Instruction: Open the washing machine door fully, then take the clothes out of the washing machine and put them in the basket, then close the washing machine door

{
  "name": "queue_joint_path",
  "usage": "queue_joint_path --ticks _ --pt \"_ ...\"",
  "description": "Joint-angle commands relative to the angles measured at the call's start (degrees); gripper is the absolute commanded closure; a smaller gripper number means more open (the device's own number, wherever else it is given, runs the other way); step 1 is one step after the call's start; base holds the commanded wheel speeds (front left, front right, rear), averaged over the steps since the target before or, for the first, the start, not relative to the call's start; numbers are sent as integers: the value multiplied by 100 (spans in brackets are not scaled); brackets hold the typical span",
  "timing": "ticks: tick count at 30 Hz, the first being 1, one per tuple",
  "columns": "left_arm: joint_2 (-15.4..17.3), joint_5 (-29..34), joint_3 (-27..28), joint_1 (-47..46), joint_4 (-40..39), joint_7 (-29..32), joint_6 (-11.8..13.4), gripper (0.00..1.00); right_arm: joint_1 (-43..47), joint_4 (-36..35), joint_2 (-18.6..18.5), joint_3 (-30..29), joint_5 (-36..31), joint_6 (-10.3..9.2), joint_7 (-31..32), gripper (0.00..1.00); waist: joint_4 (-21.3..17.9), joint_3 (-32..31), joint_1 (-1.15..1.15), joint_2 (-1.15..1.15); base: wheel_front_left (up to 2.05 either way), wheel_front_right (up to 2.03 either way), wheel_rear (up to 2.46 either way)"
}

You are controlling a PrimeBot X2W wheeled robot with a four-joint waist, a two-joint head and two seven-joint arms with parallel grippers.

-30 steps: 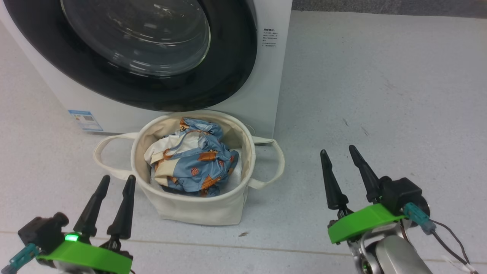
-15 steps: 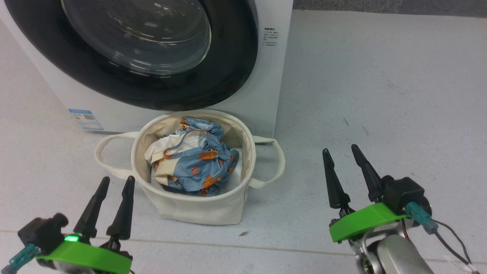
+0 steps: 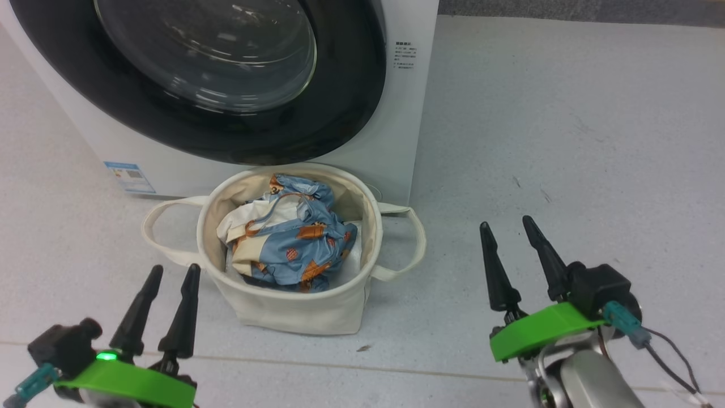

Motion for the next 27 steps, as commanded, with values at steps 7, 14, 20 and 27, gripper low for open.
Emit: queue_joint_path --ticks 7,14,20,27 --pt "-204 -112 -57 134 294 49 8 100 180 295 -7 4 178 0 23 100 4 -6 1 0 0 0 0" --pt "-273 -362 34 149 298 139 7 100 209 295 -32 -65 584 1 92 100 7 -52 8 0 0 0 0" --pt "-342 -610 126 139 321 228 5 100 214 307 -52 -135 984 2 159 100 10 -66 0 0 0 0 0" --pt "-424 -898 235 136 339 335 2 100 236 307 -69 -223 1443 3 242 100 14 -95 0 0 0 0 0"
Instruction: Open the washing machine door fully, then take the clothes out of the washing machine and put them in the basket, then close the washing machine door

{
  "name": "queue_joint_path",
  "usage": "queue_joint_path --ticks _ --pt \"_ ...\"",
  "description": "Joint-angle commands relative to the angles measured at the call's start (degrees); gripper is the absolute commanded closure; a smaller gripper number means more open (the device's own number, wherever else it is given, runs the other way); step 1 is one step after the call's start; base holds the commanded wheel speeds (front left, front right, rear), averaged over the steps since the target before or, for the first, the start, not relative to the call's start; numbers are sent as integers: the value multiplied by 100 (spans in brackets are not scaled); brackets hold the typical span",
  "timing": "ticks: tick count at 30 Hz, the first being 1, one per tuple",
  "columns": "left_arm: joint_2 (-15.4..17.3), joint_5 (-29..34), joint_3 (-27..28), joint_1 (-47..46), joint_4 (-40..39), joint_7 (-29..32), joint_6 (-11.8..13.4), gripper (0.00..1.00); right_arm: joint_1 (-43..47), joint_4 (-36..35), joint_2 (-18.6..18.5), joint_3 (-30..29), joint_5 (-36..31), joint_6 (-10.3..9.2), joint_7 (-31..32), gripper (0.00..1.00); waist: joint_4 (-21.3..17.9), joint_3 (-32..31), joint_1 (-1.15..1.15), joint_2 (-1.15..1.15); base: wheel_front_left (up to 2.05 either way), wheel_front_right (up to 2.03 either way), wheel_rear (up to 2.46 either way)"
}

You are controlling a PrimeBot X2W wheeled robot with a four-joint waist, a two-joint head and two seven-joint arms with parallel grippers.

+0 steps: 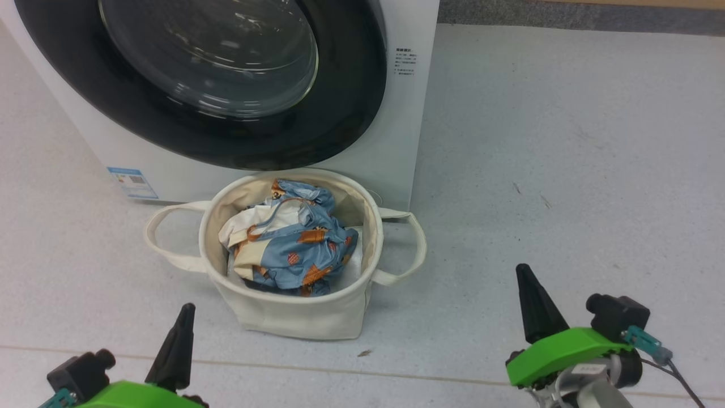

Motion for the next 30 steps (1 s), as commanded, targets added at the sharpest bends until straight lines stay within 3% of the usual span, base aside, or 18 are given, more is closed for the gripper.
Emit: queue_joint_path --ticks 1,30 --pt "42 -109 173 -193 -143 30 -7 100 -177 -183 -56 -56 169 3 51 100 1 -6 -1 0 0 0 0" --pt "-303 -1241 628 -175 -127 471 -17 100 -72 -201 -89 -459 1960 7 423 100 18 -124 -1 0 0 0 0"
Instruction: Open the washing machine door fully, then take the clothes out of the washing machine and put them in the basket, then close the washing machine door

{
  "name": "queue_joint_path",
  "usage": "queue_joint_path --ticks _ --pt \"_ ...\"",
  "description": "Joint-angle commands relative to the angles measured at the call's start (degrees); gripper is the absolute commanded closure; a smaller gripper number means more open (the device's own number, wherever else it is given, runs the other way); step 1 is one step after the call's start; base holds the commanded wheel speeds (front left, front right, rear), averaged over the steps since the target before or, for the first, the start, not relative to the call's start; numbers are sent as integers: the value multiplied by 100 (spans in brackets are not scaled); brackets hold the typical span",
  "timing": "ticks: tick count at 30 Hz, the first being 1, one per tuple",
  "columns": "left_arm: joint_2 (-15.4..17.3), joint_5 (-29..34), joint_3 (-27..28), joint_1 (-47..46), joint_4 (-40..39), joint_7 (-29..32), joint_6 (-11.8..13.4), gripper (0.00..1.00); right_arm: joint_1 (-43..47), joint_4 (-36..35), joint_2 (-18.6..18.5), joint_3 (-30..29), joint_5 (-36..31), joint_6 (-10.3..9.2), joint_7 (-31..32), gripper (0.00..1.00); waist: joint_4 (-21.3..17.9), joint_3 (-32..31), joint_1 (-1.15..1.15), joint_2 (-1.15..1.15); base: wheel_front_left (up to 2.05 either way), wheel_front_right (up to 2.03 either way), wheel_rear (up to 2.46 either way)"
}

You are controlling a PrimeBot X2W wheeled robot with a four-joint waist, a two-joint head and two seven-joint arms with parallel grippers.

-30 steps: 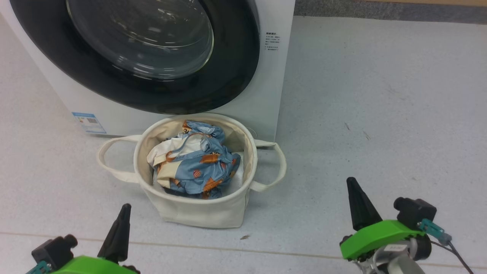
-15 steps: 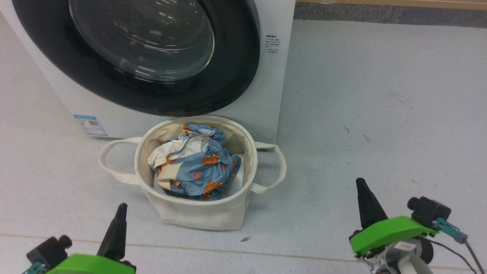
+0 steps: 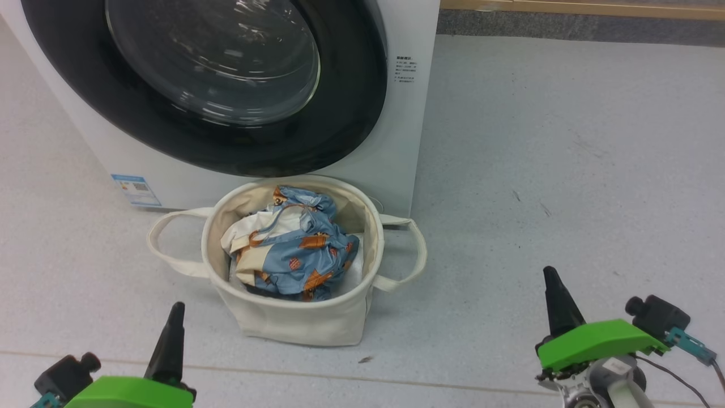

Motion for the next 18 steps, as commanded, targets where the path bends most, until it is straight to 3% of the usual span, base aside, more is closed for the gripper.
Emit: queue_joint_path --ticks 1,18 --pt "40 -74 162 -175 -157 34 -17 100 -81 -199 -76 -8 117 7 34 100 0 -2 0 0 0 0 0" --pt "-191 -791 466 -165 -142 327 -23 100 -15 -208 -76 -297 1243 9 297 100 11 -79 0 0 0 0 0"
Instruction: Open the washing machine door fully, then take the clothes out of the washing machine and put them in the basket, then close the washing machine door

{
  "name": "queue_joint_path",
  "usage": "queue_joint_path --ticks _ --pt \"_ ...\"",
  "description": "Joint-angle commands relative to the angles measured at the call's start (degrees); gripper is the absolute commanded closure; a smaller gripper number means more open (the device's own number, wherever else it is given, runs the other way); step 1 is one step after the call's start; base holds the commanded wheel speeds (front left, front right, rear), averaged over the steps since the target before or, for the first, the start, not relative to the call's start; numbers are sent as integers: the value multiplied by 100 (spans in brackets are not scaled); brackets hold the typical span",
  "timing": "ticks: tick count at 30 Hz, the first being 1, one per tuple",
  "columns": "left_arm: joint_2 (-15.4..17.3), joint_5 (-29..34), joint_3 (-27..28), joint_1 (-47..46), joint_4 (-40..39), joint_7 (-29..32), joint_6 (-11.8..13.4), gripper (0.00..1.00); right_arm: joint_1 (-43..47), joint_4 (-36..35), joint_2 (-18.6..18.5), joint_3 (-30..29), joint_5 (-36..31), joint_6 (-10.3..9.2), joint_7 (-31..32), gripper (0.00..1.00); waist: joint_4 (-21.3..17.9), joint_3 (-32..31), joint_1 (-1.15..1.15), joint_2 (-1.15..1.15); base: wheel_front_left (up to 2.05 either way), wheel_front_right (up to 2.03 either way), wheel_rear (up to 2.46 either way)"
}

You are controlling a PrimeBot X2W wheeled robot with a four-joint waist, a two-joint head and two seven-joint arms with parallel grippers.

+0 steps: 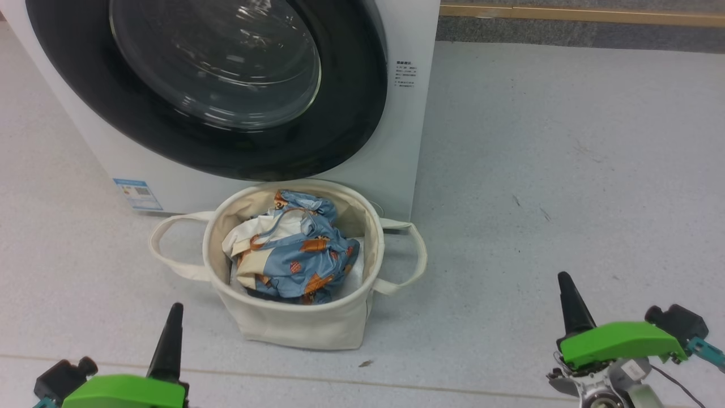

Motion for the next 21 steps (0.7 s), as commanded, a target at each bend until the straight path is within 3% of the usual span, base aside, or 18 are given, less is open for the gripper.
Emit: queue_joint_path --ticks 1,21 --pt "16 -119 220 -165 -160 43 -23 100 -57 -203 -76 -8 186 9 63 100 1 -7 0 0 0 0 0" --pt "-245 -911 566 -155 -143 374 -30 100 15 -212 -61 -348 1422 12 371 100 14 -92 0 0 0 0 0"
